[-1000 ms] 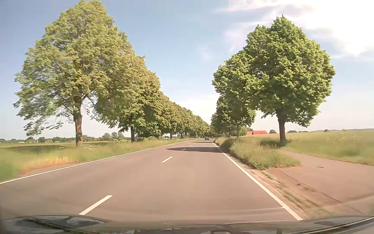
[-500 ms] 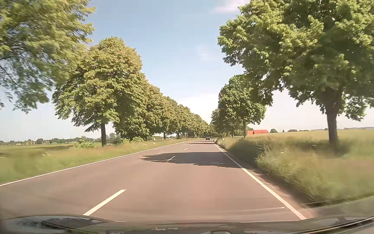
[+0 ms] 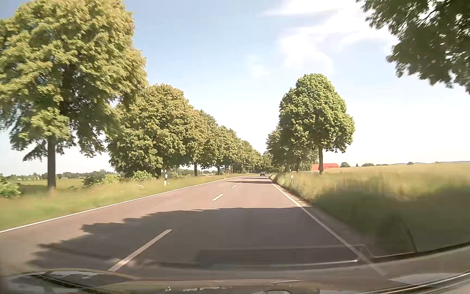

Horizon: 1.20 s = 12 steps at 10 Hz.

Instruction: Follow the waypoints while adhering to traffic rules and regulations

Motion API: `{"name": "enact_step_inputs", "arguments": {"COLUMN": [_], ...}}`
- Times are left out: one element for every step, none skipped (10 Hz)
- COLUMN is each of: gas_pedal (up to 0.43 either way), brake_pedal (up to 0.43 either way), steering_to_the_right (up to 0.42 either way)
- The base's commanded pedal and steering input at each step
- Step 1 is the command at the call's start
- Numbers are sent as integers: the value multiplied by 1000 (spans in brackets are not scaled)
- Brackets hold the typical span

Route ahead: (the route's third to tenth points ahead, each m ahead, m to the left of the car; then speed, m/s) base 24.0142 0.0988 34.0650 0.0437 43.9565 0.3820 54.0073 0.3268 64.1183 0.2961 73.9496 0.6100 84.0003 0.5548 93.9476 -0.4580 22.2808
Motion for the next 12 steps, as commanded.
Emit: {"name": "enact_step_inputs", "arguments": {"gas_pedal": [220,220,220,220,220,220,220,220,220,220,228,228], "brake_pedal": [0,0,0,0,0,0,0,0,0,0,0,0], "steering_to_the_right": [1,1,1,1,1,0,1,1,1,1,1,2]}}
